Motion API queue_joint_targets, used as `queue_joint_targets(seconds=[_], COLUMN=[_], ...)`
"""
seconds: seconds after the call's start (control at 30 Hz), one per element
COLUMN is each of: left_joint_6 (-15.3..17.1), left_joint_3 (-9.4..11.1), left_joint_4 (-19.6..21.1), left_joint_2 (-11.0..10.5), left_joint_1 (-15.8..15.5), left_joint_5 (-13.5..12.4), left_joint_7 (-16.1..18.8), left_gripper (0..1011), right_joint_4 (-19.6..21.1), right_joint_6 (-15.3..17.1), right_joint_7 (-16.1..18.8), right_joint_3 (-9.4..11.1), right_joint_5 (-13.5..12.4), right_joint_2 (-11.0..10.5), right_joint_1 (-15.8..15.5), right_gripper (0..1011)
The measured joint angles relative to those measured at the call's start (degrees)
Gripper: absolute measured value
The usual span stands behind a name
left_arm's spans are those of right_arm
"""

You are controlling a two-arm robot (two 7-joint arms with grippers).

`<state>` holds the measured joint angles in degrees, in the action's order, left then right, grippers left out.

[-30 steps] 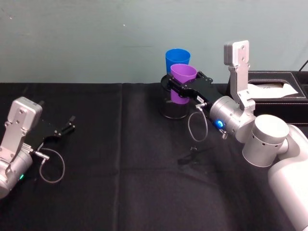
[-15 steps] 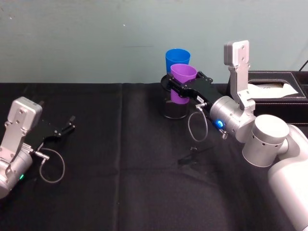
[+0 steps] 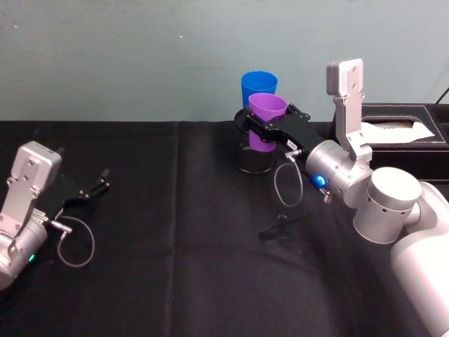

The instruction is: Pick up one cup with a gripper and tap it against the other cup.

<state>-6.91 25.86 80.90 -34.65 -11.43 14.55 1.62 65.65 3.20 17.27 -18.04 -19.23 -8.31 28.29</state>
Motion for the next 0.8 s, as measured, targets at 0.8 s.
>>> queue_joint_targets(seconds=[0.8], left_joint_6=[0.0], left_joint_3=[0.0], left_joint_4=[0.0], left_joint_2=[0.0], left_joint_1=[0.0], left_joint_5=[0.0], left_joint_7=[0.0], left_gripper=[1000], right_joint_4=[0.0], right_joint_6=[0.0], right_joint_7=[0.0], right_joint_3=[0.0], right_joint_5=[0.0], right_joint_2=[0.0], right_joint_1=[0.0], right_gripper=[733])
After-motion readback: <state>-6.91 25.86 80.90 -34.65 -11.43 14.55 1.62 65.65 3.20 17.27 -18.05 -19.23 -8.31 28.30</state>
